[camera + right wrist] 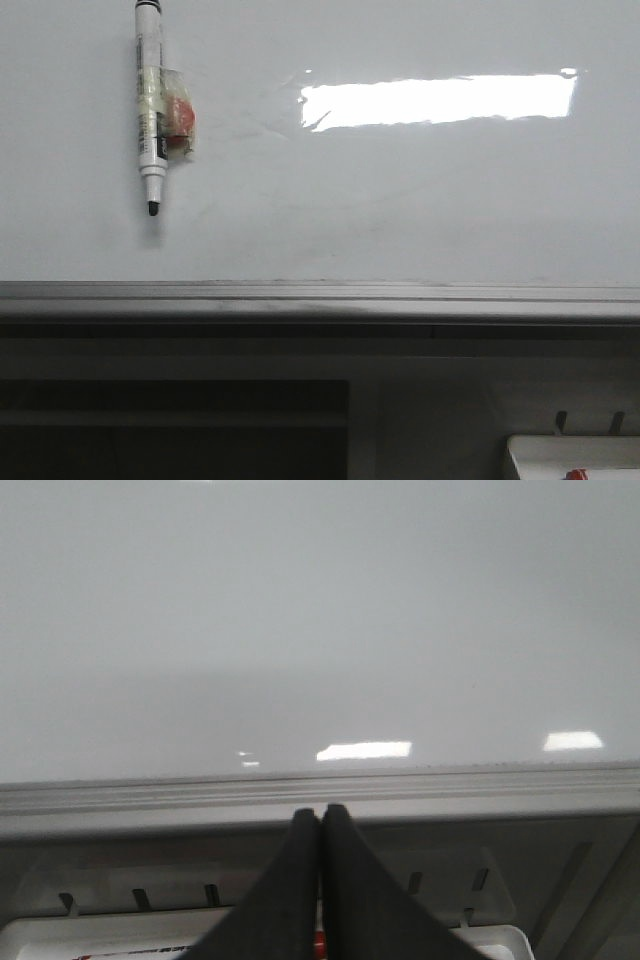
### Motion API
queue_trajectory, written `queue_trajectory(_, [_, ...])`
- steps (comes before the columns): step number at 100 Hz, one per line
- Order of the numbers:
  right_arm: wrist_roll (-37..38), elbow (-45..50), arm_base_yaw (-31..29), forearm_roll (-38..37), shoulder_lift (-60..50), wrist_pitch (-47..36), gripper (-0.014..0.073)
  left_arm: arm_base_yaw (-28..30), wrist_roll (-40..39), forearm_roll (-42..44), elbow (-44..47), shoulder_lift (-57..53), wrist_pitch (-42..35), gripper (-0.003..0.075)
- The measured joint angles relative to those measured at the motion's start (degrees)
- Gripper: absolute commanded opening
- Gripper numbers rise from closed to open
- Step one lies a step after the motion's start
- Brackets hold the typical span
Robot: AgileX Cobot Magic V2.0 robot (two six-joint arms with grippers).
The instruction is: Write number 2 on whiteboard
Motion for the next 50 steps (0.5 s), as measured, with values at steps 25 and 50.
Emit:
queue_trajectory(25, [0.0,0.0,0.0,0.0,0.0,0.0,-0.0050,0.0,0.0,0.0,0.0,0.0,0.0,-0.0020])
queue_trajectory(50, [0.0,0.0,0.0,0.0,0.0,0.0,-0.0050,0.0,0.0,1.3,0.0,0.0,0.0,-0.0020])
